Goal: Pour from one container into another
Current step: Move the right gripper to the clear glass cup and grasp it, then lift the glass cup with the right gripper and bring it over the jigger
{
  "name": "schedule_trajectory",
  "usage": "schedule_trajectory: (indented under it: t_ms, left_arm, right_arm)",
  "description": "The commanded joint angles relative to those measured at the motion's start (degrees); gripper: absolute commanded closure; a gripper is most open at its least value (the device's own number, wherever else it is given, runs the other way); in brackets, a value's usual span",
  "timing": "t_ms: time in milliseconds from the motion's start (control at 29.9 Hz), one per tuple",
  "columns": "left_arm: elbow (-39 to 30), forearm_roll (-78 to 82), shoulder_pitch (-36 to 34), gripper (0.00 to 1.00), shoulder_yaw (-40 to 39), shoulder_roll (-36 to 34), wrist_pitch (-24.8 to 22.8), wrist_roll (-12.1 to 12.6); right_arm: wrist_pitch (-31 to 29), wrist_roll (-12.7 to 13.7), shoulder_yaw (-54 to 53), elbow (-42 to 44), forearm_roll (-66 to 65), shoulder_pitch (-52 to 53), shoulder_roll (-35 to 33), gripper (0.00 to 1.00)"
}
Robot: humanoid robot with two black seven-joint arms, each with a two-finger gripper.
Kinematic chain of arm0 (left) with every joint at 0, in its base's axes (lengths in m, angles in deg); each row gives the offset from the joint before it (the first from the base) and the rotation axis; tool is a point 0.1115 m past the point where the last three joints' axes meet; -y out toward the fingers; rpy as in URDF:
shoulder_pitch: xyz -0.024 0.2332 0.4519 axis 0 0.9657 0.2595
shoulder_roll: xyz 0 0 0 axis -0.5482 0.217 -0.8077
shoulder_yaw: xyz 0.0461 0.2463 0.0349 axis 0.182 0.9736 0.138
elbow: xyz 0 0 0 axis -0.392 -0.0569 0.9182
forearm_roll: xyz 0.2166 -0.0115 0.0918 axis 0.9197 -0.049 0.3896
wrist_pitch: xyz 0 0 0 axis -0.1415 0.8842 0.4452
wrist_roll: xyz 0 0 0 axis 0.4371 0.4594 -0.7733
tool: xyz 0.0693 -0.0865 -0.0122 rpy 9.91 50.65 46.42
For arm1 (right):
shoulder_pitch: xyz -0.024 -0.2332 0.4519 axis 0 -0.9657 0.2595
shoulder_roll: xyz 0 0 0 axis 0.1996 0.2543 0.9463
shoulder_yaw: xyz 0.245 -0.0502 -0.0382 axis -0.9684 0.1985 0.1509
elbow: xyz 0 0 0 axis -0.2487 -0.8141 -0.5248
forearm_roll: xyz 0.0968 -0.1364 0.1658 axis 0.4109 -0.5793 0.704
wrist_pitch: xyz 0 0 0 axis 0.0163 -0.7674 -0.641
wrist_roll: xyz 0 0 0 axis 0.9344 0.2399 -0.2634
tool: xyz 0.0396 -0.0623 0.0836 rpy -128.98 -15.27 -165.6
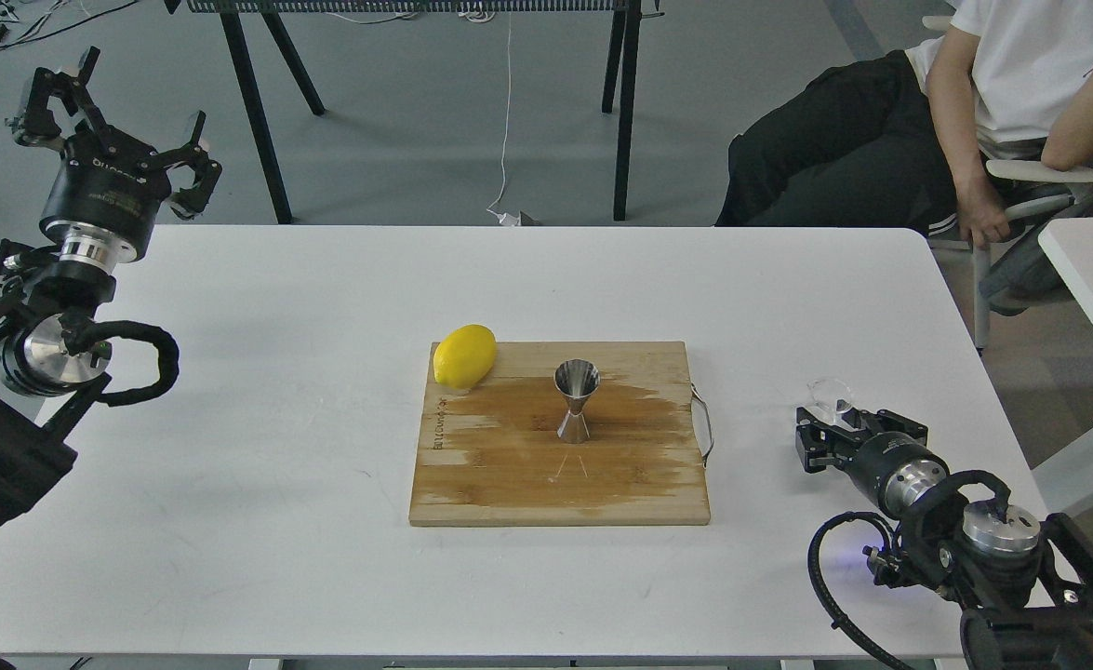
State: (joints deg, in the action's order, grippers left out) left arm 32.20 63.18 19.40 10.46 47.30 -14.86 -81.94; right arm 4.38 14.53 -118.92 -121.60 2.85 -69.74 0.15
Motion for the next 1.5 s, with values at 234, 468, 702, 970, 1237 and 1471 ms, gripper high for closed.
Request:
schedule_trajectory:
  t_ms: [234, 468, 702, 970, 1237, 1471]
  left_arm:
    - [0.00, -0.01, -0.09, 0.00, -0.01, -0.11, 0.62, 0.00]
    - [-0.18, -0.01, -0.09, 0.00, -0.01, -0.29, 0.53, 0.00]
    - [-0.09, -0.01, -0.09, 0.00, -0.01, -0.38, 0.53, 0.00]
    - [-0.18, 0.08, -0.09, 0.00, -0.01, -0.38, 0.62, 0.00]
    - [-0.09, 0.08, -0.09, 0.00, -0.01, -0.46, 0.62, 0.00]
    - [-0.18, 0.08, -0.09, 0.00, -0.01, -0.46, 0.62, 0.00]
  right_arm:
    - [-2.17, -0.09, 5.45, -12.42, -1.50, 0.30, -3.41, 0.75]
    - [0.55, 0.00, 10.90, -21.74, -10.28, 3.20, -4.64, 0.77]
    - [2.06, 0.09, 17.75, -24.91, -20.05, 7.94, -4.90, 0.77]
    - [3.55, 0.09, 27.95, -24.56, -28.75, 14.89, -4.29, 0.77]
    - [3.81, 0.09, 29.89, -24.56, -34.11, 16.04, -4.55, 0.77]
    - [5.22, -0.09, 32.62, -24.74, -39.74, 16.13, -4.55, 0.77]
